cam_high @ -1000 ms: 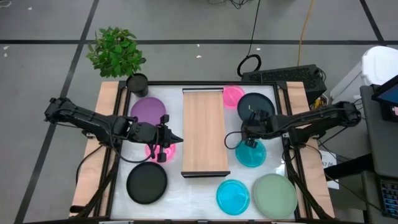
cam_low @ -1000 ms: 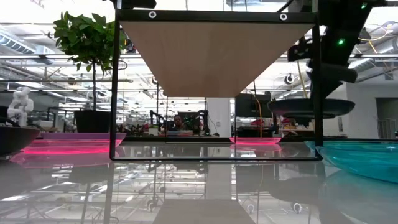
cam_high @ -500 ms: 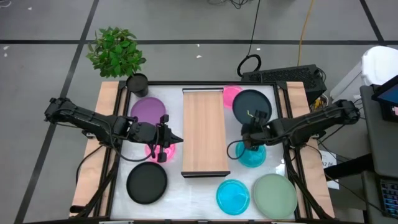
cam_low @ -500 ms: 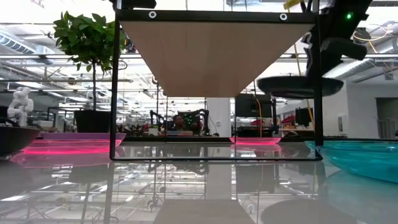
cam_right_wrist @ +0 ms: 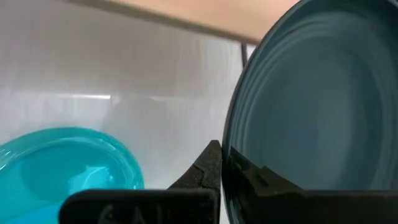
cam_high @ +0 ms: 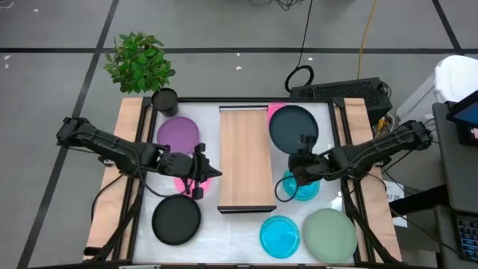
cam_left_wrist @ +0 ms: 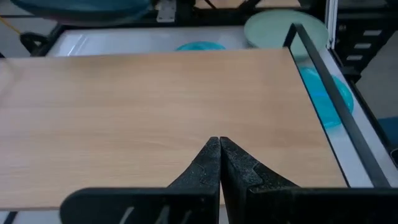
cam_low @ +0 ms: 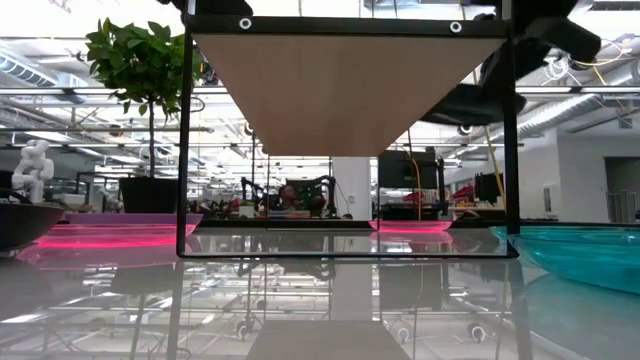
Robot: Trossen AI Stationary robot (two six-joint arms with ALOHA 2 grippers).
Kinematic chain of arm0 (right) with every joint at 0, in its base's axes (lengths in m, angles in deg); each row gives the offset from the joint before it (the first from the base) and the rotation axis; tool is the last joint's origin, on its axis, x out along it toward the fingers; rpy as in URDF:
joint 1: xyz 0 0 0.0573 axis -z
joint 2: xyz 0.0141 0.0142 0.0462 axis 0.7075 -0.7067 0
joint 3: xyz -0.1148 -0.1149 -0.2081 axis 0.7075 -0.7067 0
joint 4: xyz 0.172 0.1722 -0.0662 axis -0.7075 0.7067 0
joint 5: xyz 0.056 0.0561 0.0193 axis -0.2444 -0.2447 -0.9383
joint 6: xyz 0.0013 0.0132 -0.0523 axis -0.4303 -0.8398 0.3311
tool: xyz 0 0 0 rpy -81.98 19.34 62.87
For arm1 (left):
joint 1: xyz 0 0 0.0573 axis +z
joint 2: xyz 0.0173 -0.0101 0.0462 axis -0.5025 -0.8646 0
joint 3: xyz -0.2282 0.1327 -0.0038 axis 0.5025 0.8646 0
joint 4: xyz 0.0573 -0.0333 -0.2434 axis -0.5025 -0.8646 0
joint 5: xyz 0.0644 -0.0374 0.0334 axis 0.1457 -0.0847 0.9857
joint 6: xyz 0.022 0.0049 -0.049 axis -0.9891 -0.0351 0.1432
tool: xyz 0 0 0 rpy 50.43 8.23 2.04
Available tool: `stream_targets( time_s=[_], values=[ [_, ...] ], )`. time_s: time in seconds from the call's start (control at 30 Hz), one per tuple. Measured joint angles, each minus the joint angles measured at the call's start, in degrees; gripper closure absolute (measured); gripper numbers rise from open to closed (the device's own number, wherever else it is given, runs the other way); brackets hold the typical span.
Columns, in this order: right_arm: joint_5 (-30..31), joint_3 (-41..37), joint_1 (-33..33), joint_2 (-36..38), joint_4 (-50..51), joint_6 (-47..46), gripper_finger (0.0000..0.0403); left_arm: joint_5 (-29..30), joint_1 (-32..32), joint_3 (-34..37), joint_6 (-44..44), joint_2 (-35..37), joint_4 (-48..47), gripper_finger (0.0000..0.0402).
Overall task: Place and stack plates onto a shelf
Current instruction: Put the dark green plate on the shelf
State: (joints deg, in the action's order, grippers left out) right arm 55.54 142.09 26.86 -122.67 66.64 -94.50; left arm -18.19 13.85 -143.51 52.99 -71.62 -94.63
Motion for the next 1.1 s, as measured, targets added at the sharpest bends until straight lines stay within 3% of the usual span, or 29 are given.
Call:
stream_targets(
  time_s=[0.47,0.63,0.9,1.1],
  values=[
    [-0.27,1.08,-3.26,0.02,-13.01,19.63,0.0403,1.90,0.11,0.03,-5.06,-5.00,10.83,0.0392],
    [-3.31,1.08,-4.64,0.02,-18.58,26.29,0.0403,2.03,-1.06,0.02,-10.05,-5.02,15.97,0.0346],
    [-10.17,1.08,-6.48,0.00,-21.04,29.24,0.0403,2.17,-4.06,0.02,-21.44,-5.00,28.01,0.0236],
    [-15.15,1.08,-7.06,-0.02,-23.70,31.47,0.0403,12.39,-6.40,0.02,-28.70,-5.00,30.92,0.0184]
  ],
)
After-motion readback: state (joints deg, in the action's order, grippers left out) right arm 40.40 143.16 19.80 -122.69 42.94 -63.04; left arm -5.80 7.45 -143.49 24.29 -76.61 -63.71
